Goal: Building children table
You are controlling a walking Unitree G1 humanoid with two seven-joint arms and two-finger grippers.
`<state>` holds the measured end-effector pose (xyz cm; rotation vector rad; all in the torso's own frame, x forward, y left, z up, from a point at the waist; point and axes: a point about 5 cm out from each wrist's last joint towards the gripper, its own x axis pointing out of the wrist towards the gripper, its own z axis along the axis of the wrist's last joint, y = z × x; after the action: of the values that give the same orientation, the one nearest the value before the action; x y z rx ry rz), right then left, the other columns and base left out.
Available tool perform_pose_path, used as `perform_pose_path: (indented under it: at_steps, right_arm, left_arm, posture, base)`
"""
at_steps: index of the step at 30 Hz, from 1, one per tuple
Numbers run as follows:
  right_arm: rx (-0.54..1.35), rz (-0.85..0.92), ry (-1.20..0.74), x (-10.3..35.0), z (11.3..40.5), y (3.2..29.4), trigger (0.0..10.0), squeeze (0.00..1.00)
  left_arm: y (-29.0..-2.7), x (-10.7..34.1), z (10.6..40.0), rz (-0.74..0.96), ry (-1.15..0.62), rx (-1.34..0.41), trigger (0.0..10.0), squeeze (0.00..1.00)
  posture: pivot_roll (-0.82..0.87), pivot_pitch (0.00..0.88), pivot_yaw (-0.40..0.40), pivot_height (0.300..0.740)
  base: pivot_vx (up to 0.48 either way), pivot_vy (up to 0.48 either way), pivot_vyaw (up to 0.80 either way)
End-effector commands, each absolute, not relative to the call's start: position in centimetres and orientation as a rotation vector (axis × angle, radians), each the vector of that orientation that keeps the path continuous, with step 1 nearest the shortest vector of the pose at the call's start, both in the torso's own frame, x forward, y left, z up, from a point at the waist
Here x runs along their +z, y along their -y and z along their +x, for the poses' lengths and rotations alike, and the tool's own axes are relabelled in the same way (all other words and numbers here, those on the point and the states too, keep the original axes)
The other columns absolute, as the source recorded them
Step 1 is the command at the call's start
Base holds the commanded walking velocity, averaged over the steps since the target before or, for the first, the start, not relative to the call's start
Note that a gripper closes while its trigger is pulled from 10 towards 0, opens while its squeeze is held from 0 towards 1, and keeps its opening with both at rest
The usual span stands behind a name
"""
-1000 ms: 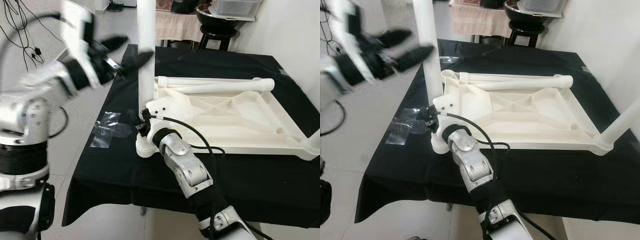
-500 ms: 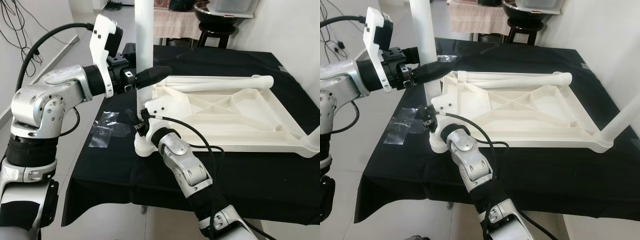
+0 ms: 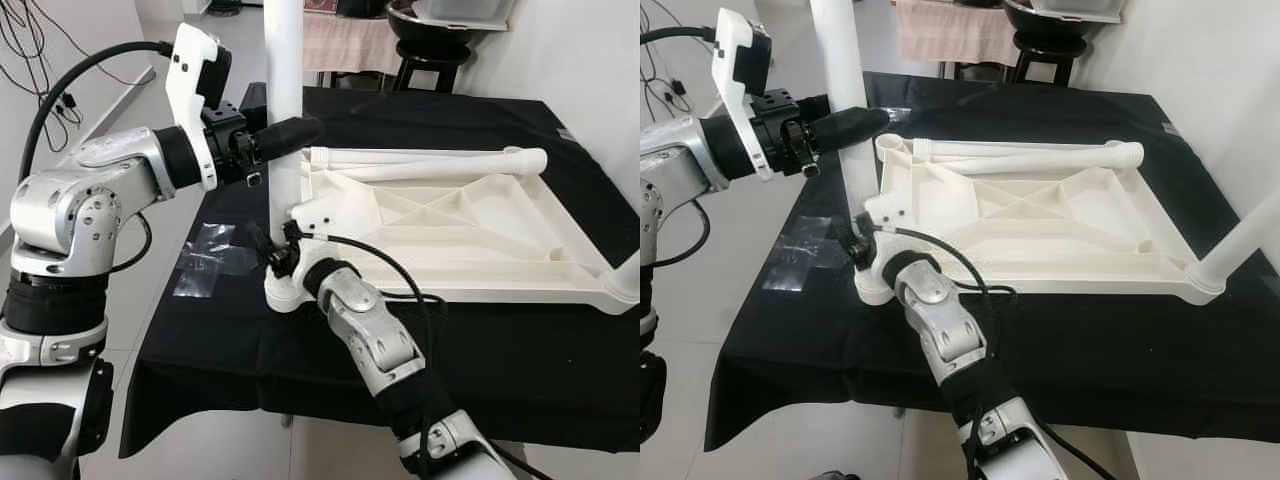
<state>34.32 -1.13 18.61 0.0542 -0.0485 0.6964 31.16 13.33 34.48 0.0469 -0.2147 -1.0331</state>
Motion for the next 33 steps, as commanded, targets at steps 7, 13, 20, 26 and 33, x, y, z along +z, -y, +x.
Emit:
perform_pose_path:
  at_steps: [7, 13, 20, 26, 33]
  right_arm:
    - [1.213, -0.072, 0.217, 23.7, 35.5, 3.1, 10.0, 0.0]
    - [1.364, -0.155, 0.219, 24.5, 35.6, 3.7, 10.0, 0.0]
    - [1.478, -0.174, 0.191, 24.8, 35.6, 3.3, 10.0, 0.0]
    - [1.6, -0.183, 0.136, 24.0, 35.3, 2.3, 0.0, 0.0]
    - [1.635, -0.19, 0.132, 23.5, 35.1, 1.9, 0.0, 0.0]
  left_arm:
    - [-10.8, 33.5, 29.8, 0.028, 0.193, -1.205, 0.0, 0.0]
    - [-10.6, 33.4, 29.6, 0.022, 0.199, -1.211, 0.0, 0.0]
    - [-10.4, 33.2, 29.2, 0.021, 0.202, -1.22, 0.0, 0.0]
    - [-10.4, 32.7, 28.9, 0.041, 0.192, -1.223, 0.0, 0.0]
    - [-10.4, 32.5, 28.9, 0.059, 0.192, -1.218, 0.0, 0.0]
  posture:
    - [0.08, 0.084, -0.034, 0.74]
    - [0.08, 0.085, -0.04, 0.74]
    - [0.08, 0.09, -0.045, 0.74]
    - [0.09, 0.092, -0.051, 0.74]
    - [0.08, 0.089, -0.05, 0.74]
  base:
    - [0.0, 0.0, 0.0]
    - [0.0, 0.0, 0.0]
    - [0.0, 0.0, 0.0]
    - [0.0, 0.0, 0.0]
    - [0.0, 0.0, 0.0]
